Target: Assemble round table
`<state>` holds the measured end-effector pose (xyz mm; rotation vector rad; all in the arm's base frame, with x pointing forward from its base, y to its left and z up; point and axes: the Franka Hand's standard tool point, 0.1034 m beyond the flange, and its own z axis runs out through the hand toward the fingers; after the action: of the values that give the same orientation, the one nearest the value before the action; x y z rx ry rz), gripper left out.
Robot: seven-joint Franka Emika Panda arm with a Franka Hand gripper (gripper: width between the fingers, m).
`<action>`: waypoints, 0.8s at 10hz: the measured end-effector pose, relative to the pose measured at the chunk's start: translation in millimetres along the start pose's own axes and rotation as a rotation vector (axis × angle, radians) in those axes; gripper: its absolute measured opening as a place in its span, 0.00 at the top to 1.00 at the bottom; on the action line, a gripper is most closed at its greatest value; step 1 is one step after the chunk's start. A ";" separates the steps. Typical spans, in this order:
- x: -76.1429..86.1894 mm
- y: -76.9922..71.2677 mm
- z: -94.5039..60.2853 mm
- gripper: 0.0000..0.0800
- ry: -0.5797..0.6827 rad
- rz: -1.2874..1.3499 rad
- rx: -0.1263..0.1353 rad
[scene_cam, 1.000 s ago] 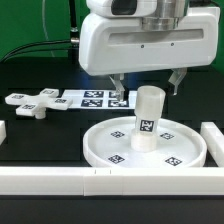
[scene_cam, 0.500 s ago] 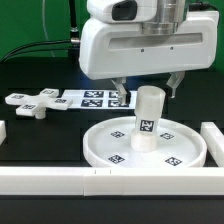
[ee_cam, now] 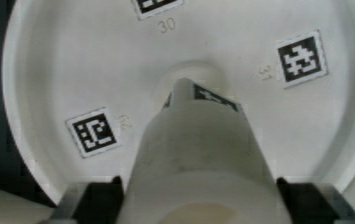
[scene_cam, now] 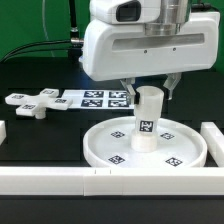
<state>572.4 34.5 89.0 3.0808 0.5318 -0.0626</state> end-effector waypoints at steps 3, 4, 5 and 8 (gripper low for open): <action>3.7 -3.4 0.3 0.49 0.035 0.338 0.019; 1.9 -3.9 0.4 0.49 0.041 0.433 0.021; -1.0 -4.2 0.5 0.49 0.043 0.588 0.031; -7.0 -7.3 1.5 0.49 0.068 0.949 0.069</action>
Offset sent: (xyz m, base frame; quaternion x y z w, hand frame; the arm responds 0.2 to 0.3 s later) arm -0.0091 0.0039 -0.0061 -0.0013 0.0302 0.2542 0.9667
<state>563.3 39.0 87.7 3.0409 -0.9539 0.0391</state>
